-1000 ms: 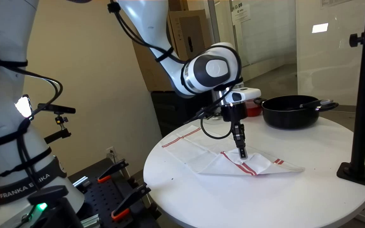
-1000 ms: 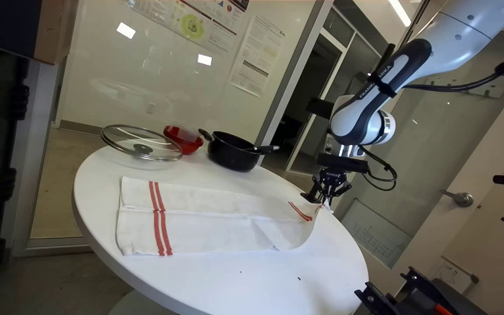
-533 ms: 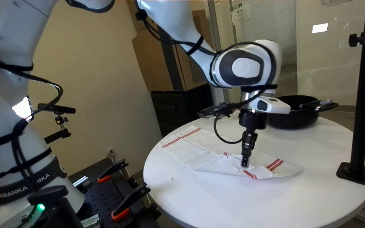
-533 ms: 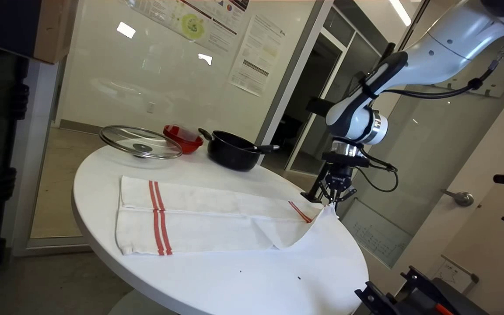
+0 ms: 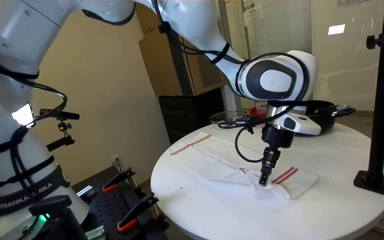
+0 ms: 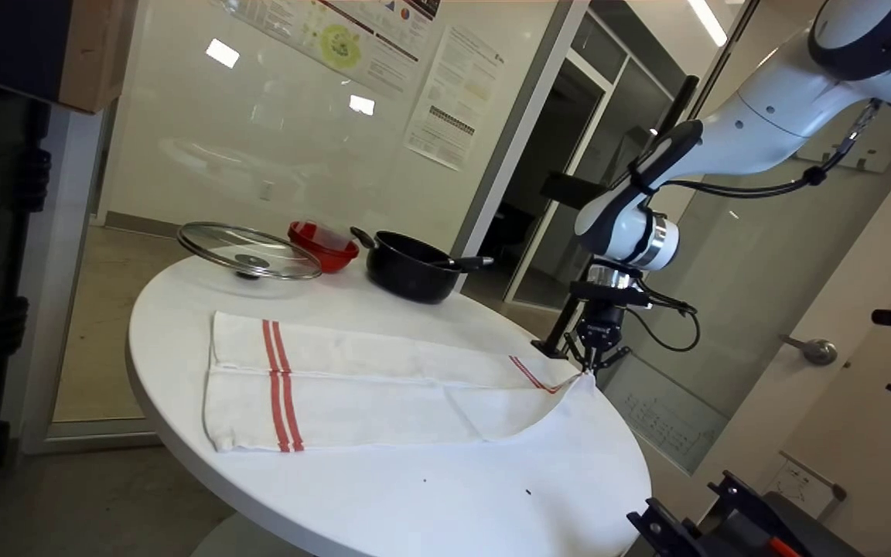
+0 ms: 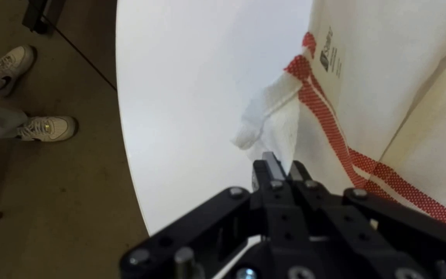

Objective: Fold the towel

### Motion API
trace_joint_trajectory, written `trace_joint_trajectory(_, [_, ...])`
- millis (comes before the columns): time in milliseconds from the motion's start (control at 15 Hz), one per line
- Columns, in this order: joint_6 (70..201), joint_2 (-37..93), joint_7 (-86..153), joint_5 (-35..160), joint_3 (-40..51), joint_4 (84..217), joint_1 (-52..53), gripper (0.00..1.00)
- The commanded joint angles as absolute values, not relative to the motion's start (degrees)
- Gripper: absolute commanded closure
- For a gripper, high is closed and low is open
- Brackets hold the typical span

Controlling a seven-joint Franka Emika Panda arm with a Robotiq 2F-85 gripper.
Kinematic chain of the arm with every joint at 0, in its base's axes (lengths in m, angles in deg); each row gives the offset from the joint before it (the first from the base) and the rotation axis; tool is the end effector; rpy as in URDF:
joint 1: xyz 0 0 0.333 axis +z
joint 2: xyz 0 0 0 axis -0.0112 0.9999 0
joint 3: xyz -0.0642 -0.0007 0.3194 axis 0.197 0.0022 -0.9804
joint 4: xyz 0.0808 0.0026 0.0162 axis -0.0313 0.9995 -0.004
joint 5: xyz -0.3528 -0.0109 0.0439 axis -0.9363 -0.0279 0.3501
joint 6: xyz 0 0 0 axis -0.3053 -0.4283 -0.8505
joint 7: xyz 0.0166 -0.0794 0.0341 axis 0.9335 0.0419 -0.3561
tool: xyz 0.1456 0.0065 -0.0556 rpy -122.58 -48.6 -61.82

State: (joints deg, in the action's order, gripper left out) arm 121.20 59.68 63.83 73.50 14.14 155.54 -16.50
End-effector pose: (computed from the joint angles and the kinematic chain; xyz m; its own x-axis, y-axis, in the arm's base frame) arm 0.5129 -0.2677 0.0794 0.3322 -0.9006 -0.2803 -0.8603 -0.4112 0.3014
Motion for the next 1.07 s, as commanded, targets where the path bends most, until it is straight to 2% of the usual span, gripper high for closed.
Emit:
trace_joint_trajectory(0, [125.8,57.7,64.1,73.0,16.2,159.1,-12.7,1.00])
trace_joint_trajectory(467, [130.4,58.8,68.9,72.3,18.1,156.0,-7.5,1.00])
trace_joint_trajectory(1000, [124.0,61.7,77.3,74.1,17.7,145.8,-10.2,1.00])
